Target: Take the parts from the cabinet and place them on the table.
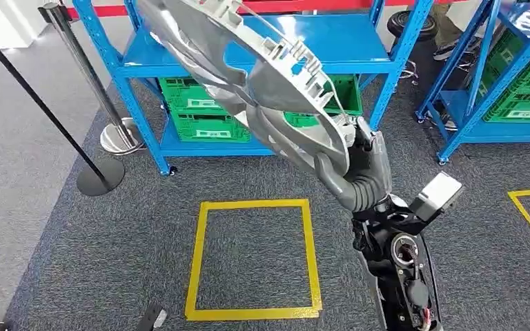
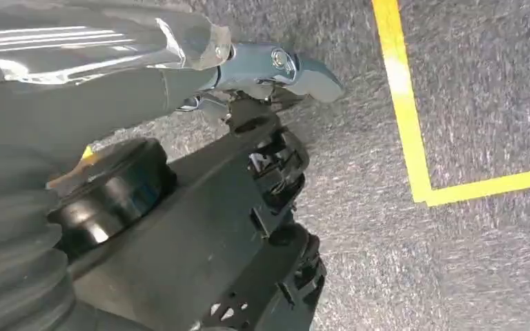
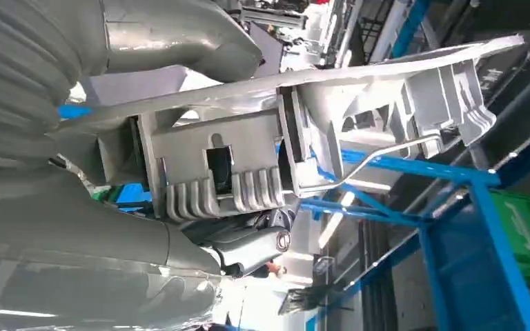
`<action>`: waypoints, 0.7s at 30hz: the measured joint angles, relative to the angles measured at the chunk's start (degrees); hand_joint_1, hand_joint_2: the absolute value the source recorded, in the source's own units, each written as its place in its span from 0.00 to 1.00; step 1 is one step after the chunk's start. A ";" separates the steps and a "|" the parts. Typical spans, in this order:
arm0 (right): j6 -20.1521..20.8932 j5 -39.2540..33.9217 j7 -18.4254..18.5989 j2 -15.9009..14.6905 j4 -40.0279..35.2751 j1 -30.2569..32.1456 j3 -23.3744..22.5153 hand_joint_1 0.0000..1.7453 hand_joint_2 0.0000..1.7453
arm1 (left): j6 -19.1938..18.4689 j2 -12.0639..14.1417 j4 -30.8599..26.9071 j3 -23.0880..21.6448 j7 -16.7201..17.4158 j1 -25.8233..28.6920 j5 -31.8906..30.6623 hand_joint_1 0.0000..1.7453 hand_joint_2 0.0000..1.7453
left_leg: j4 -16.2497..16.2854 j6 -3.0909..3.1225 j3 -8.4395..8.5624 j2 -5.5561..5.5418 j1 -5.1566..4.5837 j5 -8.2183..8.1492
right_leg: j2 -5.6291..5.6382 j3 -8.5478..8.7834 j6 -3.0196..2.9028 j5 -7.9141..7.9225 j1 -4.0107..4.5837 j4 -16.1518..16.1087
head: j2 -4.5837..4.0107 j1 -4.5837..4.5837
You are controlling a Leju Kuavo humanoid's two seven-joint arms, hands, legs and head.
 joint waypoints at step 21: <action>0.02 -0.07 -0.13 -0.11 -0.04 1.26 -0.24 1.00 1.00 | 0.07 0.31 -0.04 0.22 -0.37 -0.11 0.24 0.00 1.00 | -2.89 2.68 4.47 0.34 -0.12 -0.22 | 0.05 -10.23 3.25 -3.13 -0.08 18.07 | 0.00 0.26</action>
